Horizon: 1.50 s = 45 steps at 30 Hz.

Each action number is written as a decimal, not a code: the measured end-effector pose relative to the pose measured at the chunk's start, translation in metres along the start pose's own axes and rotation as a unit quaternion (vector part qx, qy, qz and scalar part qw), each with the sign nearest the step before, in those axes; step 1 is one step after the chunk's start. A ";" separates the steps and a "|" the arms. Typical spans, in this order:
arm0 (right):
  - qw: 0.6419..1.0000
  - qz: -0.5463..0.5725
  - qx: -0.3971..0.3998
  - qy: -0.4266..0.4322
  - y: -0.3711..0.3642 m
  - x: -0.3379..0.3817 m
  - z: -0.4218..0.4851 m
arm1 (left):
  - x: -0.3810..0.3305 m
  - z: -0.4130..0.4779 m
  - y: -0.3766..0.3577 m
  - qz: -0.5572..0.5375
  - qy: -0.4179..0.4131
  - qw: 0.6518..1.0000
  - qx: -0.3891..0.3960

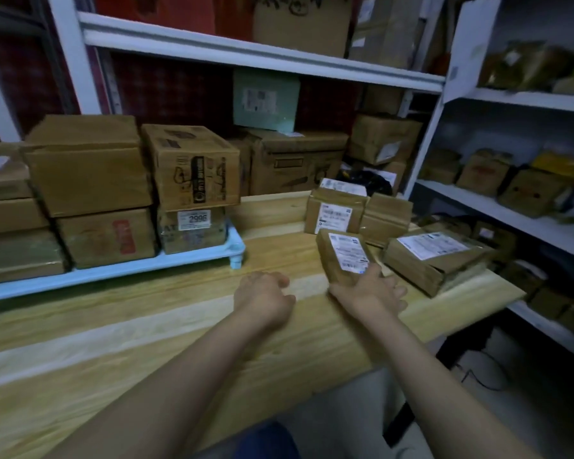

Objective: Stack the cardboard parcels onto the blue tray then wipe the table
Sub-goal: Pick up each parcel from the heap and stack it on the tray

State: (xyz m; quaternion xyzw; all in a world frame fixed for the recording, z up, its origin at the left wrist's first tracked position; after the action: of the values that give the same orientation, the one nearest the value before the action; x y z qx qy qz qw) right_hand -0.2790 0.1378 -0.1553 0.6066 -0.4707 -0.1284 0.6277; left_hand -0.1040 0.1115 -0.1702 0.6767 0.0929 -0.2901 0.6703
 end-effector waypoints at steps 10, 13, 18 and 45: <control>0.934 0.256 -0.023 0.248 -0.020 0.015 -0.011 | -0.001 0.013 0.010 -0.355 0.043 0.923 -0.141; 0.907 0.275 -0.055 0.314 -0.030 0.015 -0.010 | -0.012 0.009 0.017 -0.499 0.014 0.855 -0.141; 0.875 0.340 0.100 0.329 -0.029 0.006 -0.004 | -0.015 0.008 0.026 -0.503 -0.015 0.847 -0.171; 0.795 0.549 0.222 0.132 -0.022 0.001 0.007 | -0.004 -0.009 0.044 -0.540 -0.018 0.838 -0.076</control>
State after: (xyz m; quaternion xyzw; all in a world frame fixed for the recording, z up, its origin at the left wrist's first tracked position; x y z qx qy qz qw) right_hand -0.2746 0.1280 -0.1755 0.3800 -0.6525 0.4273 0.4973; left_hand -0.0819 0.1177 -0.1308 0.4610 0.4527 -0.6103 0.4583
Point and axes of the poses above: each hand's wrist, its own z-axis towards the middle knuckle, its own y-axis out of the back of the hand, x = y × z, the point moved 1 cm from there along z, towards the middle knuckle, and after that the axes turned 13 degrees about -y, right-handed, at the moved point
